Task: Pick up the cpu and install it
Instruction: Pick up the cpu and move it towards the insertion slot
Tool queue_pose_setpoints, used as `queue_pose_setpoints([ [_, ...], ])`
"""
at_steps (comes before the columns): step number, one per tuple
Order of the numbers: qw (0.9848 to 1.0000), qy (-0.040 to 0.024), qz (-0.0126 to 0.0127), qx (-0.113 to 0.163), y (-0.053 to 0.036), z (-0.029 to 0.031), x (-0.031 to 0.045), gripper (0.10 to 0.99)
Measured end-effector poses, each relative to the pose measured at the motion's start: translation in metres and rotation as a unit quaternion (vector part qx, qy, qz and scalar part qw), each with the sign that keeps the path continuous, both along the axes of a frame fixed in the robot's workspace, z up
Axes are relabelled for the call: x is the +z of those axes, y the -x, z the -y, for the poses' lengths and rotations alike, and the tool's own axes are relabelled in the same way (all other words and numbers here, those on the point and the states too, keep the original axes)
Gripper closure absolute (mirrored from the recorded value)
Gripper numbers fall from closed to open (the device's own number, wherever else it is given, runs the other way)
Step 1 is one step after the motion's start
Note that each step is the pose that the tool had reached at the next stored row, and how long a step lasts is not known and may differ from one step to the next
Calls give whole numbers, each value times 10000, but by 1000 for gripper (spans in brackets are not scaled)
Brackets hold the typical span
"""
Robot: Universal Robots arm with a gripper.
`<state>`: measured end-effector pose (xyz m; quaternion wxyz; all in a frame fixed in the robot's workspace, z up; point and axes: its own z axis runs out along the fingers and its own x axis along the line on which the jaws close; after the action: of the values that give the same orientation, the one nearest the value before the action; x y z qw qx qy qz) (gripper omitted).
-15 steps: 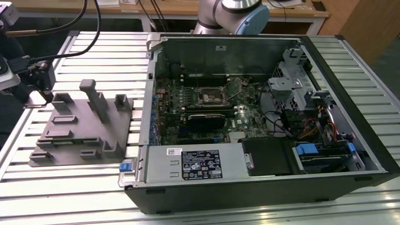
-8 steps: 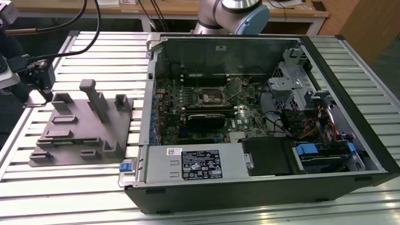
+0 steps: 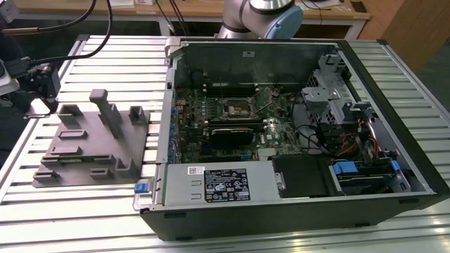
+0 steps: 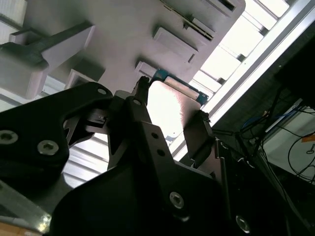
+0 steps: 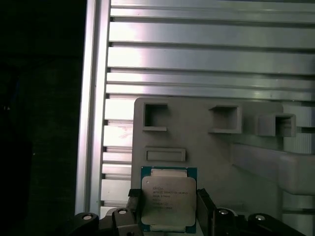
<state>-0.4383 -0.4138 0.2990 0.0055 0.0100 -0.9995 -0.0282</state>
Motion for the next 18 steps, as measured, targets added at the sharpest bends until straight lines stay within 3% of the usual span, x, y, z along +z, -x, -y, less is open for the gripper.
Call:
queue_pose_setpoints([
  [10,10000,-36,1,0,0,0,119,545],
  [18,10000,-39,1,0,0,0,261,545],
])
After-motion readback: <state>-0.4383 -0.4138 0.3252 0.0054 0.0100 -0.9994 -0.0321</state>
